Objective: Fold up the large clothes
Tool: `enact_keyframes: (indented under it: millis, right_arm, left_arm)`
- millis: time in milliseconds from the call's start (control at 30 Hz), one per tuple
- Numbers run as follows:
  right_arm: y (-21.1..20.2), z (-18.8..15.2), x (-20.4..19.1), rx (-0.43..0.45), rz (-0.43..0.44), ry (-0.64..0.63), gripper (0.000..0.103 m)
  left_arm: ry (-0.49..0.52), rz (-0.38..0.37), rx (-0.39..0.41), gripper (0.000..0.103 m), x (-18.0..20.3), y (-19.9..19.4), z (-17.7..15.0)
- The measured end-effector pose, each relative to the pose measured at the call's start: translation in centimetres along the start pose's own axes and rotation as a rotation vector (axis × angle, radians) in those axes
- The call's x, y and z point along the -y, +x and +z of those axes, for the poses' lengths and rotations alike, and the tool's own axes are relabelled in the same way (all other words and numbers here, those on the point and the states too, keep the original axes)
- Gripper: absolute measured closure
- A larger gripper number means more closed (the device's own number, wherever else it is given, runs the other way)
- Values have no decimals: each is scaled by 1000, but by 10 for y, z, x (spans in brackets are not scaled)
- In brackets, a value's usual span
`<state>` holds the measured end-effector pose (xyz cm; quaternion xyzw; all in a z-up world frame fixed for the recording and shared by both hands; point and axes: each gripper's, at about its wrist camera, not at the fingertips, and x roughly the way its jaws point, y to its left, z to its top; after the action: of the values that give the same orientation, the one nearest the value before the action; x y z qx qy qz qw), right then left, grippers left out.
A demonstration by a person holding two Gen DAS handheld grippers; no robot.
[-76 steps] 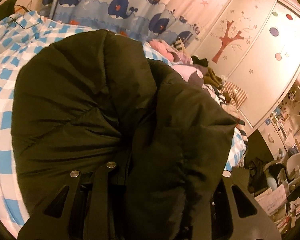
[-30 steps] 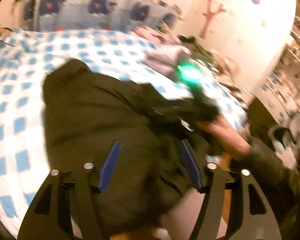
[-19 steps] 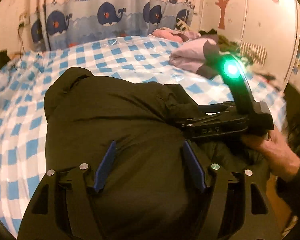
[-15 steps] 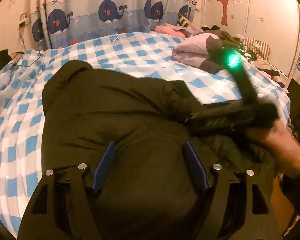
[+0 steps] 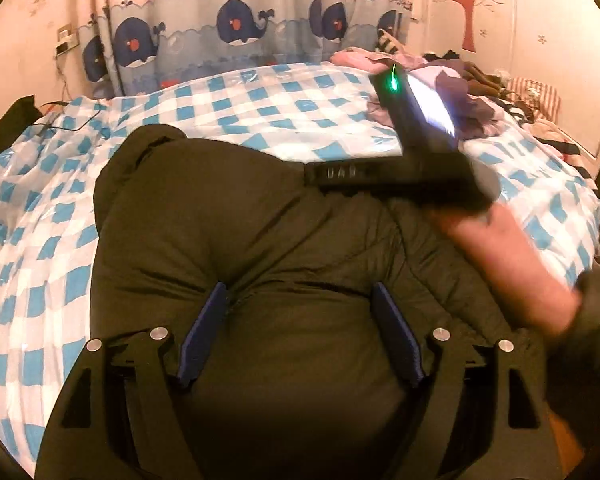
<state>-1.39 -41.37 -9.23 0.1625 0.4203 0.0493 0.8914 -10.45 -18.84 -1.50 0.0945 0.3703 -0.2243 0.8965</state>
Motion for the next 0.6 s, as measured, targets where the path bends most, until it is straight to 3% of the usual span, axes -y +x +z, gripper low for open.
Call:
enact_keyframes:
  millis: [267, 533, 600]
  right_arm:
    - [37, 9, 2, 27, 70, 10, 7]
    - [29, 15, -2, -38, 73, -23, 7]
    - [13, 17, -8, -13, 53, -58, 7]
  left_arm:
    - [0, 120, -25, 29, 5, 22, 6]
    - [3, 124, -48, 28, 1, 24, 5]
    - [2, 127, -49, 27, 1, 23, 4]
